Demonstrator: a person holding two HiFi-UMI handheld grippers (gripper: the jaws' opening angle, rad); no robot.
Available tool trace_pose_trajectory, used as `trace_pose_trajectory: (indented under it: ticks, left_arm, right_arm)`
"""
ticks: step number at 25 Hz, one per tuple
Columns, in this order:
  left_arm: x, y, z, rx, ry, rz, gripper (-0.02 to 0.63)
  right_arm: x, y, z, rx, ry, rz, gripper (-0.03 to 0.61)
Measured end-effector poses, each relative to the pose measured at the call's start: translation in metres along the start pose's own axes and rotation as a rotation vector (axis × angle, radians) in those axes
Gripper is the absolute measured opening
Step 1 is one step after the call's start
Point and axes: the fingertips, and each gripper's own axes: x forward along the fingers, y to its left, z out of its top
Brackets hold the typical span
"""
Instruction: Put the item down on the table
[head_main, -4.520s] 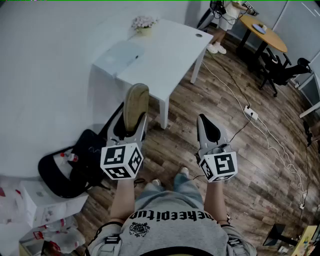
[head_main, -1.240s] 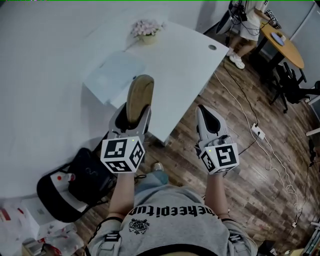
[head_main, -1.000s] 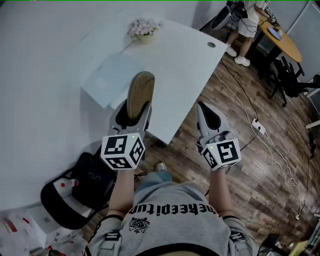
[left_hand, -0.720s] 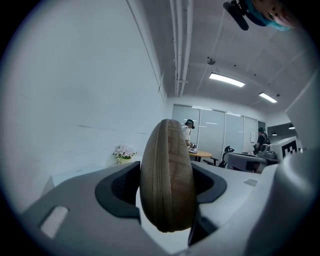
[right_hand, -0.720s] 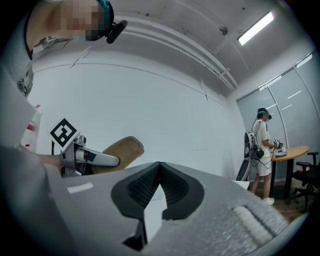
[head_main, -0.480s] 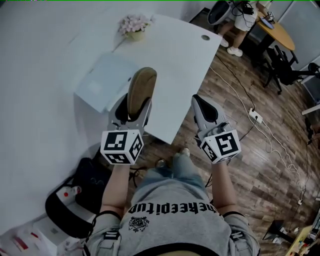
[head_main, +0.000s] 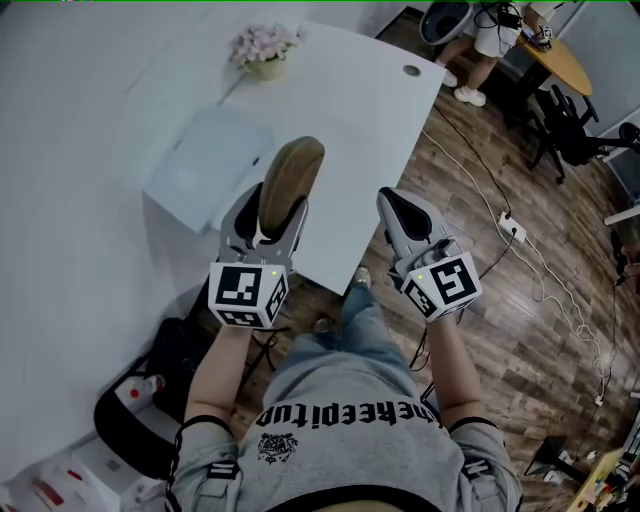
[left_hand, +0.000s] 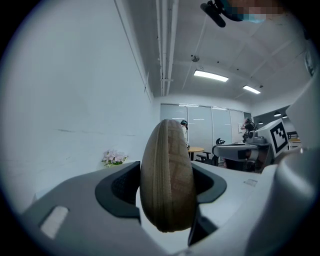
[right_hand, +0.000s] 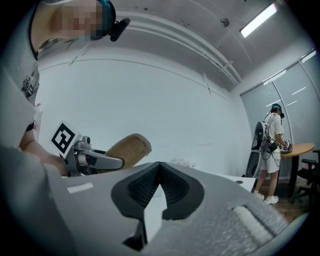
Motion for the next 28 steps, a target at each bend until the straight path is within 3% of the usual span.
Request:
trace_pose_trajectory:
  ticks: [6, 11, 28]
  left_arm:
    - [0.017, 0.002, -0.005, 0.033, 0.012, -0.004, 0.295]
    - [0.036, 0.009, -0.014, 0.012, 0.038, 0.011, 0.295]
    - [0.098, 0.023, -0.079, 0.001, 0.221, 0.070, 0.295]
  right_arm:
    - [0.017, -0.006, -0.006, -0.017, 0.020, 0.048, 0.000]
    - [0.036, -0.017, -0.012, -0.016, 0.035, 0.084, 0.000]
    - [0.085, -0.058, -0.051, 0.043, 0.130, 0.176, 0.000]
